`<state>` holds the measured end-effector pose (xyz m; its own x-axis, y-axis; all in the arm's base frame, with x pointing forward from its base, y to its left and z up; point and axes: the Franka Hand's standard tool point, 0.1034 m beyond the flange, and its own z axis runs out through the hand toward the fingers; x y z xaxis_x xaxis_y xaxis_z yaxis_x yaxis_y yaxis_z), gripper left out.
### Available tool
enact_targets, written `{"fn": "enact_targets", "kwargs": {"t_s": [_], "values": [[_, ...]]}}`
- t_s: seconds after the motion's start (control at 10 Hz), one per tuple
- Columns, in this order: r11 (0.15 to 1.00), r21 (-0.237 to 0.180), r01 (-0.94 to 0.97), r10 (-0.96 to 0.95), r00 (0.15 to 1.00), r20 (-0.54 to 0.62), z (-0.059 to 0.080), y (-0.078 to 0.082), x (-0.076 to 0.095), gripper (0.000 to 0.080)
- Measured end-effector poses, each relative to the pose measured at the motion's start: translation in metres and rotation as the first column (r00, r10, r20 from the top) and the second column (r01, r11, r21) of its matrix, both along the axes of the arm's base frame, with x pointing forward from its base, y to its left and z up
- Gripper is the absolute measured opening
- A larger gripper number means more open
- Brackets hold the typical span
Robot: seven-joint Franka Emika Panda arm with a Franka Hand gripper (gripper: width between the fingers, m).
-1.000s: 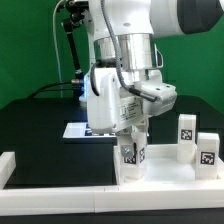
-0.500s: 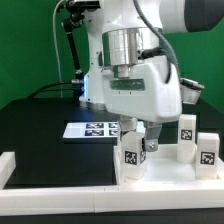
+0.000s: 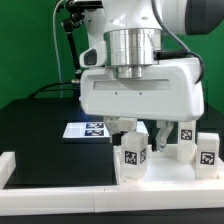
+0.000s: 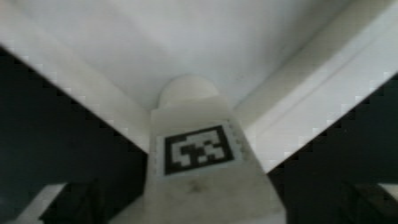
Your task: Assemble square table
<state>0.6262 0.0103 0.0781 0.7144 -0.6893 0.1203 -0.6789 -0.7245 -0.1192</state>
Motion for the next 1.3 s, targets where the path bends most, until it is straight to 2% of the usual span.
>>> {"fn": "enact_targets", "kwargs": {"t_s": [0.3, 0.5, 0.7, 0.8, 1.1, 1.3], "values": [[0.999, 0.006, 0.050, -0.050, 0.999, -0.003, -0.0007, -0.0023, -0.0013, 0.0298], [0.976, 0.031, 0.215, -0.215, 0.977, -0.008, -0.0013, -0.0046, -0.0025, 0.0298], [0.892, 0.068, 0.446, -0.444, 0.895, -0.048, -0.0013, -0.0064, -0.0027, 0.0297], [0.822, 0.083, 0.563, -0.559, 0.826, -0.072, -0.0013, -0.0070, -0.0029, 0.0297], [0.459, 0.199, 0.866, -0.862, 0.488, -0.138, -0.0043, -0.0020, -0.0054, 0.0297], [0.357, 0.197, 0.913, -0.905, 0.390, -0.169, -0.0050, 0.0023, -0.0045, 0.0297]]}}
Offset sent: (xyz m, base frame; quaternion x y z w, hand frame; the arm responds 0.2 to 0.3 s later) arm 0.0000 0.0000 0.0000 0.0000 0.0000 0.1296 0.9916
